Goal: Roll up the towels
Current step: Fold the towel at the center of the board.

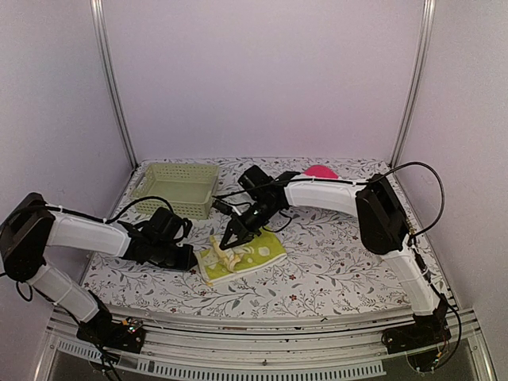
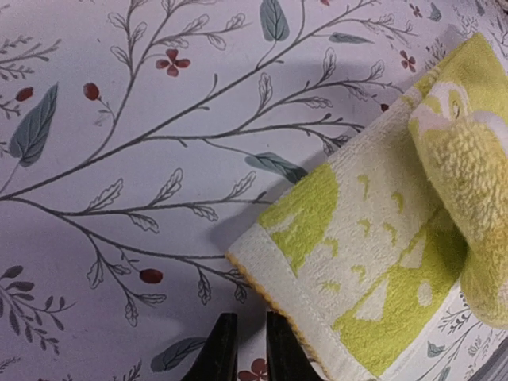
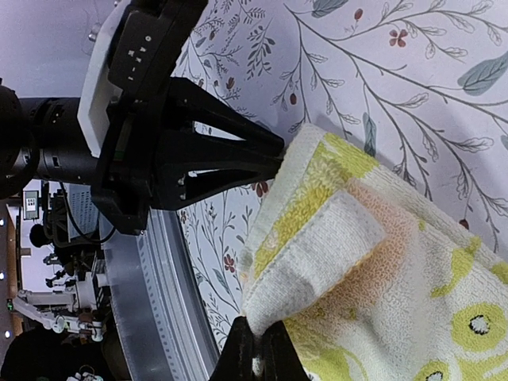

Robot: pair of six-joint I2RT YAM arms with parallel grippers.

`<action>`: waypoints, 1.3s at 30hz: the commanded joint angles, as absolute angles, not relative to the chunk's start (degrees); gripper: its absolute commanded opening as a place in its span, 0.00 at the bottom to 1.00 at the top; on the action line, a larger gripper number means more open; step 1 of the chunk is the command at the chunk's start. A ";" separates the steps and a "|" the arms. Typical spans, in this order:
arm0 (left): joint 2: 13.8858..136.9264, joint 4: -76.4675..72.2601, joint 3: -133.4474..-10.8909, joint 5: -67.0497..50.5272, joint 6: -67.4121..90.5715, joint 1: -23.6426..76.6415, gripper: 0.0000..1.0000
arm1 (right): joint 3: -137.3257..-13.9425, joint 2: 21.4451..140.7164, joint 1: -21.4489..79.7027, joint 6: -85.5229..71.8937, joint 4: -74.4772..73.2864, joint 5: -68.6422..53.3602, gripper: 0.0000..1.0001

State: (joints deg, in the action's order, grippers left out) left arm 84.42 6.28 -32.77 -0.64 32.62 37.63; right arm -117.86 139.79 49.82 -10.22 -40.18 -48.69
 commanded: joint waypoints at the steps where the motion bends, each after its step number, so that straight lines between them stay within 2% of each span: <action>1: 86.25 5.09 -31.74 -1.09 32.78 38.17 0.16 | -120.61 141.01 51.45 -12.36 -37.98 -50.57 0.02; 12: 86.38 4.21 -31.42 -1.22 32.99 38.49 0.16 | -121.20 142.69 52.23 -13.35 -36.75 -48.61 0.05; 13: 86.13 4.26 -31.28 -1.18 33.02 38.57 0.16 | -121.45 143.14 52.29 -13.37 -36.67 -48.35 0.07; 17: 85.14 4.75 -30.78 -0.78 33.28 38.67 0.16 | -122.42 144.17 52.24 -12.87 -36.52 -49.61 0.25; 21: 83.49 5.93 -30.47 0.28 33.38 38.67 0.16 | -122.35 142.94 52.17 -11.63 -37.24 -49.71 0.33; 27: 76.37 12.30 -31.91 5.52 35.08 38.75 0.16 | -120.09 138.74 50.55 -6.87 -39.32 -48.97 0.34; 33: 67.77 19.60 -36.09 11.12 38.08 38.84 0.16 | -113.50 132.93 45.97 1.94 -40.90 -45.49 0.29; 39: 72.44 17.64 -38.14 5.52 36.62 39.99 0.16 | -105.90 126.49 43.20 8.12 -41.14 -41.55 0.30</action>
